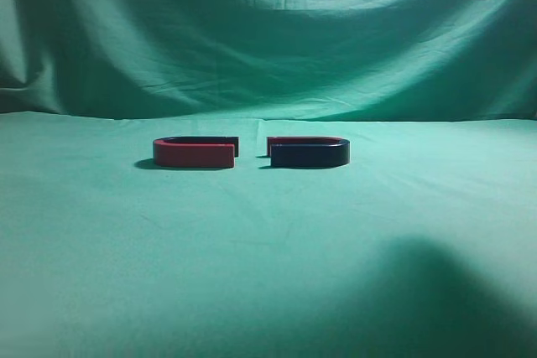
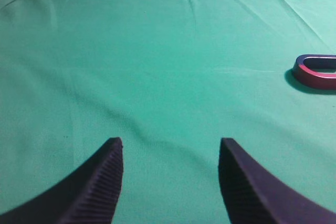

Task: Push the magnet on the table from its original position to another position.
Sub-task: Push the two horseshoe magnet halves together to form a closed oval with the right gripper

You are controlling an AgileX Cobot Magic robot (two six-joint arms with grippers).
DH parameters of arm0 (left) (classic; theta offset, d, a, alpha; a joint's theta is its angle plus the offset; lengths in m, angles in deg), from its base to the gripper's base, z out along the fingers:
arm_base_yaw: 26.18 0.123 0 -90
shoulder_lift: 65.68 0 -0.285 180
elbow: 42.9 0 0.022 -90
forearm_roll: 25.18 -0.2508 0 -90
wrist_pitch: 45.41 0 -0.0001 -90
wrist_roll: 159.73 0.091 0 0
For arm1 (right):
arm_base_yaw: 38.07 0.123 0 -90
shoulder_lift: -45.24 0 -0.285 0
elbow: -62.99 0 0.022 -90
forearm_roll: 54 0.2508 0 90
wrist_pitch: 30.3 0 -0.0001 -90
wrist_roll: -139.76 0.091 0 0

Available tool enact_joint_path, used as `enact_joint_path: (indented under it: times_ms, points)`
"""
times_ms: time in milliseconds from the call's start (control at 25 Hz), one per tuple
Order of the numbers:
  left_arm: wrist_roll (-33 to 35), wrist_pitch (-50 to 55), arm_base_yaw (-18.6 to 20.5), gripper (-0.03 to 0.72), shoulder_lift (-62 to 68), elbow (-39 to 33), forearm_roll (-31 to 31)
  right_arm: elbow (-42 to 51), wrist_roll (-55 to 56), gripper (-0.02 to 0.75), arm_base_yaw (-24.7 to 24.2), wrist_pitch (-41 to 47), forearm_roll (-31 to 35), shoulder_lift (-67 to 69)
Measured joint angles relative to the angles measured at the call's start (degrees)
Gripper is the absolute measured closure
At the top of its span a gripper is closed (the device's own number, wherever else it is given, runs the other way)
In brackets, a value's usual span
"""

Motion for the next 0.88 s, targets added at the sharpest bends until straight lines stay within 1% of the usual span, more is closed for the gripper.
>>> enact_joint_path:
  times_ms: [160,400,640,880]
  points:
    - [0.0,0.0,0.0,0.316,0.0,0.0,0.0,-6.46,3.47,0.738,1.01,1.14,-0.26,8.92]
    - [0.0,0.0,0.0,0.316,0.0,0.0,0.0,-15.21,4.68,0.738,1.03,2.85,-0.34,21.14]
    - [0.0,0.0,0.0,0.316,0.0,0.0,0.0,-20.81,6.13,0.738,1.03,2.95,-1.25,31.54]
    - [0.0,0.0,0.0,0.316,0.0,0.0,0.0,-25.6,6.22,0.738,1.03,2.77,-1.34,36.79]
